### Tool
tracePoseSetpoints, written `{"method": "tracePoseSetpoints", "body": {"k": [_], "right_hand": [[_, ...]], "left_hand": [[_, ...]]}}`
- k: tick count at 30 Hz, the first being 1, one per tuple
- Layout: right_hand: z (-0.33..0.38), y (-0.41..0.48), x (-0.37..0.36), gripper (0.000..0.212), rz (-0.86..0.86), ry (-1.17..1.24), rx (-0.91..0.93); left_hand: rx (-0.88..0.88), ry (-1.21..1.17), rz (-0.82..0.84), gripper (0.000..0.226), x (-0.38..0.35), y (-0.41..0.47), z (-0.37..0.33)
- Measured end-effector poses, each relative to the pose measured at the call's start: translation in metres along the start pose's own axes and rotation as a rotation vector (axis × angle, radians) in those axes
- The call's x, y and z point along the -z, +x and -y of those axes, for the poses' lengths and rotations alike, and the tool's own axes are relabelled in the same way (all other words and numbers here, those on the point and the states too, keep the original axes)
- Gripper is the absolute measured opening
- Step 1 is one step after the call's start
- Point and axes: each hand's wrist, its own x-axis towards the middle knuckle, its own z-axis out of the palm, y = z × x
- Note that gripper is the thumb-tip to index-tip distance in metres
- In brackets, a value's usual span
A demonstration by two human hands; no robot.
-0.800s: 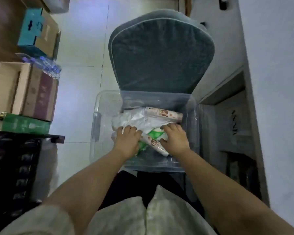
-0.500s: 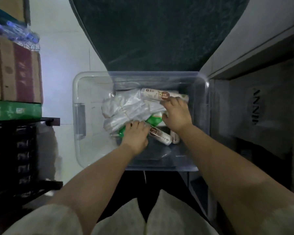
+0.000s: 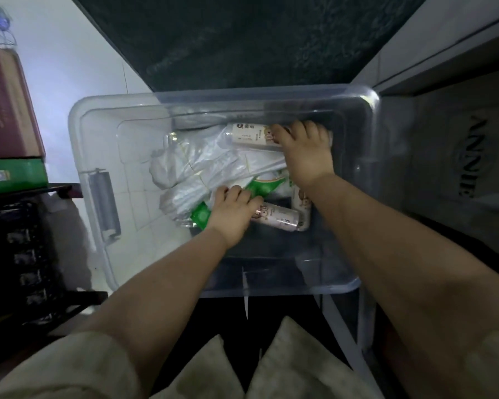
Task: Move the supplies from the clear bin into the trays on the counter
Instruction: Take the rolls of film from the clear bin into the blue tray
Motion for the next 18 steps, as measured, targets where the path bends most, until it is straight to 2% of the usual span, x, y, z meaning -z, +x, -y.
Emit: {"method": "tracePoseSetpoints", "body": {"k": [2,5,9,13,18], "right_hand": [[0.006,-0.009,0.02,0.054,-0.041,0.065,-0.014],[0.017,-0.028,0.058,0.054,-0.059,0.156,-0.009],[0.029,-0.056,0.115,0.054,-0.178,0.194,-0.003],[0.045,-0.09,0.153,0.056,-0.245,0.228,-0.098],[0.081,-0.167,0.167,0.059,-0.363,0.187,-0.303]], "left_hand": [[0.022,-0.039,-0.101,0.055,0.021,-0.014,0.0],[0.03,-0.019,-0.231,0.052,0.06,-0.036,0.004],[-0.04,0.024,-0.345,0.053,0.111,-0.065,0.011],[-0.159,0.021,-0.419,0.051,0.149,-0.092,0.01],[-0.333,-0.022,-0.459,0.053,0.17,-0.131,0.01]]}}
